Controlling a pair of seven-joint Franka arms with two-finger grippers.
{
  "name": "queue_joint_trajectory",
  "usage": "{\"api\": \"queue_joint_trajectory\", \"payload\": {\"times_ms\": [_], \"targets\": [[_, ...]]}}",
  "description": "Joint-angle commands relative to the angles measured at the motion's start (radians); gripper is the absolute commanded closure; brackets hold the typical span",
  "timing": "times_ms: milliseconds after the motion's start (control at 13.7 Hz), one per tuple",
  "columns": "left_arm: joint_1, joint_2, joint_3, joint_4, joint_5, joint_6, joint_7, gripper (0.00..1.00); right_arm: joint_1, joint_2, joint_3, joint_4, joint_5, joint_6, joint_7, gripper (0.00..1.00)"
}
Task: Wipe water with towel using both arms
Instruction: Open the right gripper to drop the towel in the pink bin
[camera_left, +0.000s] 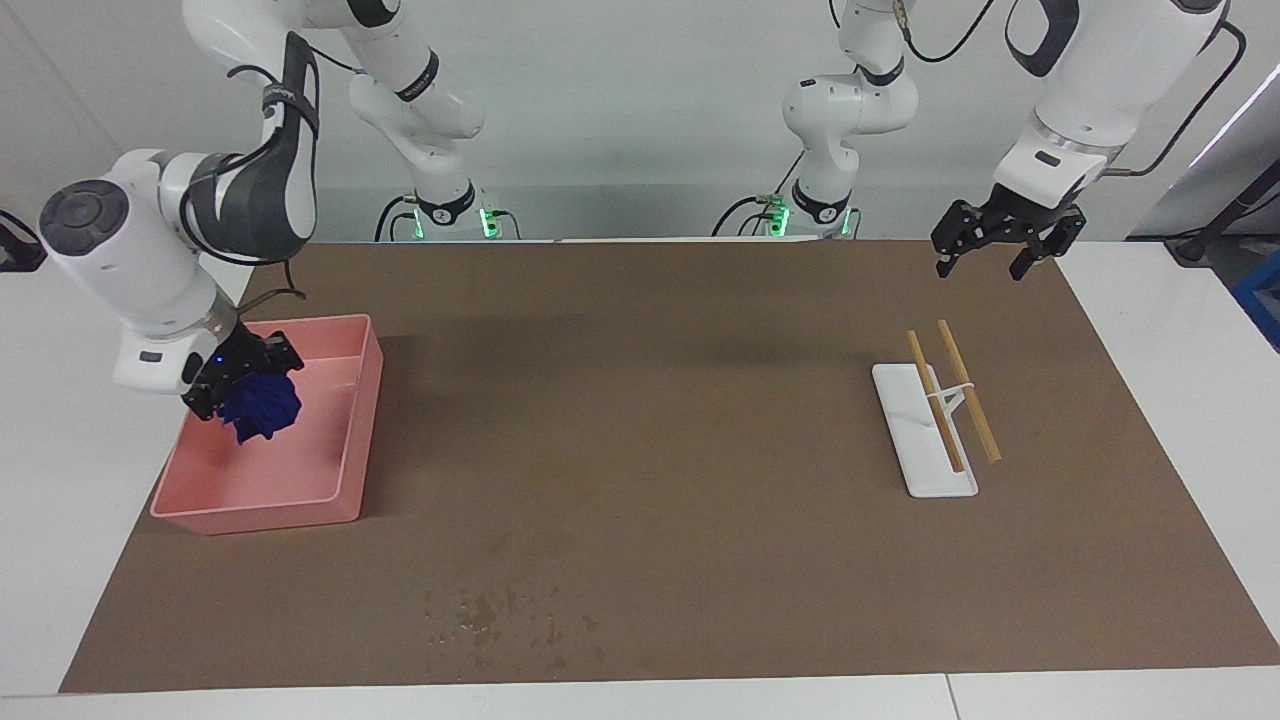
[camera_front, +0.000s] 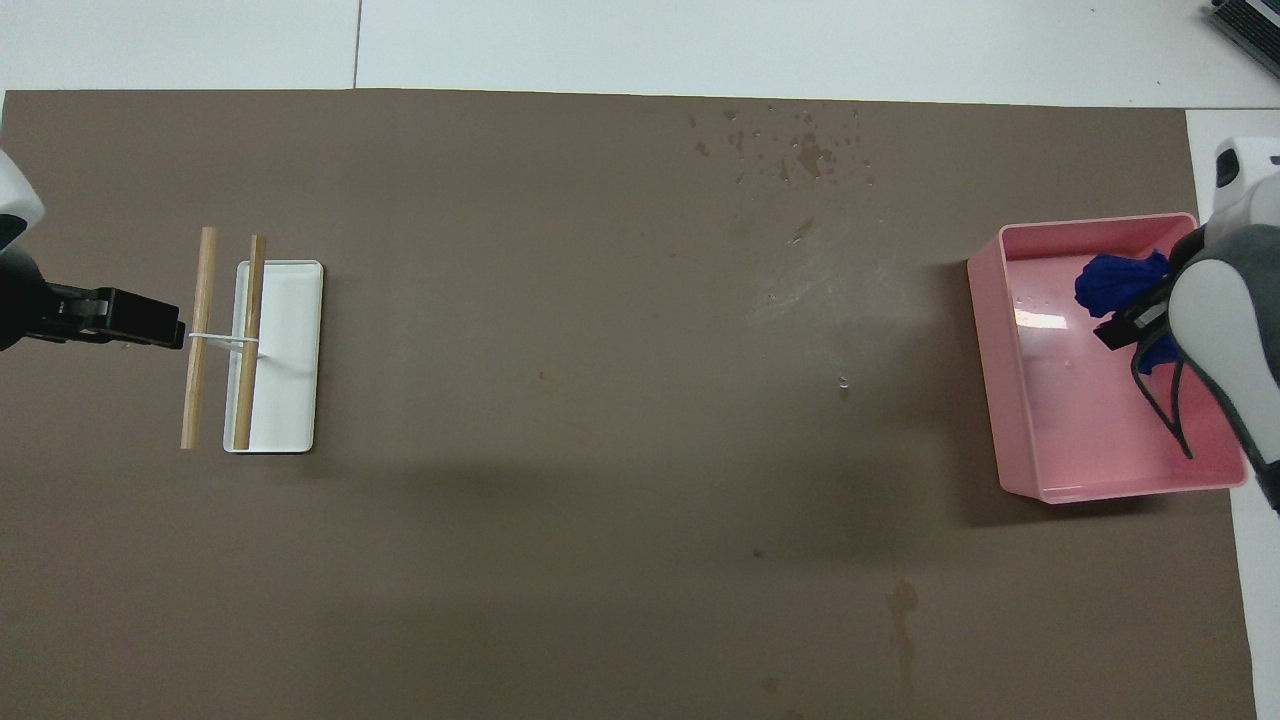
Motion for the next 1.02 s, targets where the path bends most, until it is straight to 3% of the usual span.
{"api": "queue_joint_trajectory", "payload": {"times_ms": [0,73,146,655,946], "targets": [[0.005,-0.015,0.001,-0.012,-0.007,-0.011,0.014,0.0,-0.024,-0.074,0.016,-0.083,-0.012,0.037,-0.022,0.69],[0.005,-0.015,0.001,-0.012,-0.007,-0.011,0.014,0.0,-0.024,-0.074,0.016,-0.084,-0.012,0.037,-0.022,0.44],[0.005,-0.015,0.001,-0.012,-0.007,-0.011,0.014,0.0,-0.024,-0.074,0.016,-0.083,-0.012,0.038,-0.022,0.0],[0.005,-0.015,0.001,-0.012,-0.007,-0.011,0.014,0.0,-0.012,-0.088,0.021,-0.057,-0.012,0.023,-0.023,0.0],[0.005,-0.015,0.001,-0.012,-0.009,-0.011,0.014,0.0,0.017,-0.131,0.077,0.02,0.028,-0.081,0.013,0.0]]}}
